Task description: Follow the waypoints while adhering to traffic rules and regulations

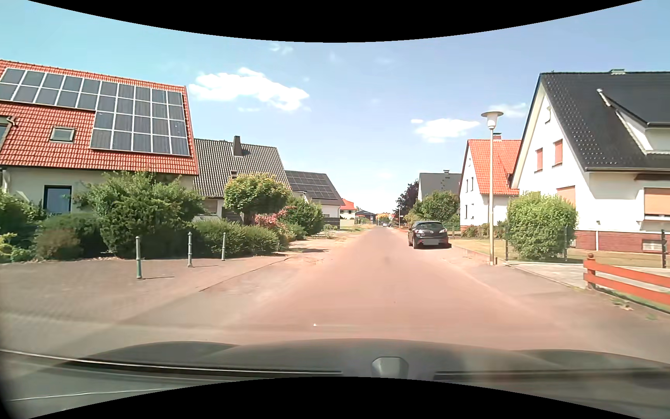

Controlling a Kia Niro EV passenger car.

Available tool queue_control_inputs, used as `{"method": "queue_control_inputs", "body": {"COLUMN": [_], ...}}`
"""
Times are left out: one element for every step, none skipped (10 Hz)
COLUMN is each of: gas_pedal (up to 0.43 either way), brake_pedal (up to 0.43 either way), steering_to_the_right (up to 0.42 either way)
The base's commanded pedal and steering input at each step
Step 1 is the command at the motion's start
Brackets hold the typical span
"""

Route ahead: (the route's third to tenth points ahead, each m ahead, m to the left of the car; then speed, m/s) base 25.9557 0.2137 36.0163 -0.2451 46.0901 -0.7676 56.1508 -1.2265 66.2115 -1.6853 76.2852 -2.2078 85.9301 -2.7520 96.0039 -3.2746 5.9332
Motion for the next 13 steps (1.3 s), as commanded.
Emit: {"method": "queue_control_inputs", "body": {"gas_pedal": [0.130, 0.130, 0.130, 0.130, 0.130, 0.130, 0.130, 0.130, 0.130, 0.138, 0.138, 0.138, 0.138], "brake_pedal": [0.006, 0.006, 0.006, 0.006, 0.006, 0.006, 0.006, 0.006, 0.006, 0.006, 0.006, 0.006, 0.006], "steering_to_the_right": [-0.006, -0.006, -0.006, -0.006, -0.006, -0.006, -0.006, -0.006, -0.006, -0.006, -0.006, -0.006, -0.006]}}
